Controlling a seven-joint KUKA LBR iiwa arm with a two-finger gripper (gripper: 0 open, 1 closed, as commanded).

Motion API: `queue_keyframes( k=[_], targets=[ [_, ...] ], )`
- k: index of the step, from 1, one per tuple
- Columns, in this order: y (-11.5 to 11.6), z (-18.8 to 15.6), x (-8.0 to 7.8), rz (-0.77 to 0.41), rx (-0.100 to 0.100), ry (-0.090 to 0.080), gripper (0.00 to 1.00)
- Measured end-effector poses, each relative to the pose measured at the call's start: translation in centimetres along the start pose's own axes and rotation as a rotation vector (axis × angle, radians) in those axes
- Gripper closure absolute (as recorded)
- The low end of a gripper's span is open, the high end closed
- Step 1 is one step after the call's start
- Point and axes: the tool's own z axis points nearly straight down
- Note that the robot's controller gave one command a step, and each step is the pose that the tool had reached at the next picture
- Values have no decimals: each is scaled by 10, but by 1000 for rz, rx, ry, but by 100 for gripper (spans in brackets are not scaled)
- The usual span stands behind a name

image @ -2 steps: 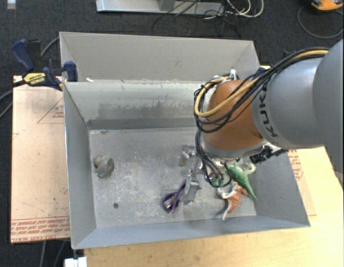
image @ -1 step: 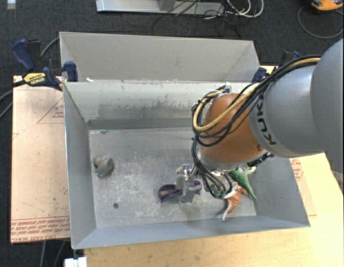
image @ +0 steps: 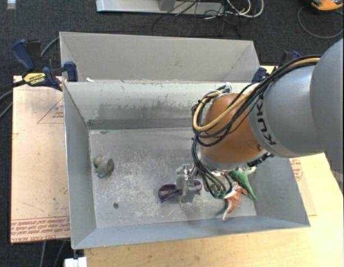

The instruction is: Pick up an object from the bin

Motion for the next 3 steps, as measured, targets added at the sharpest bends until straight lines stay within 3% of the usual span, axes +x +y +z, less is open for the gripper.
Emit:
queue_keyframes(
  k=[1,2,3],
  targets=[
    [-8,-78,-13,-7,0,-8,100],
    [8,-170,-8,-34,-1,-11,100],
    [-41,-304,-32,3,-1,-13,100]
  ],
)
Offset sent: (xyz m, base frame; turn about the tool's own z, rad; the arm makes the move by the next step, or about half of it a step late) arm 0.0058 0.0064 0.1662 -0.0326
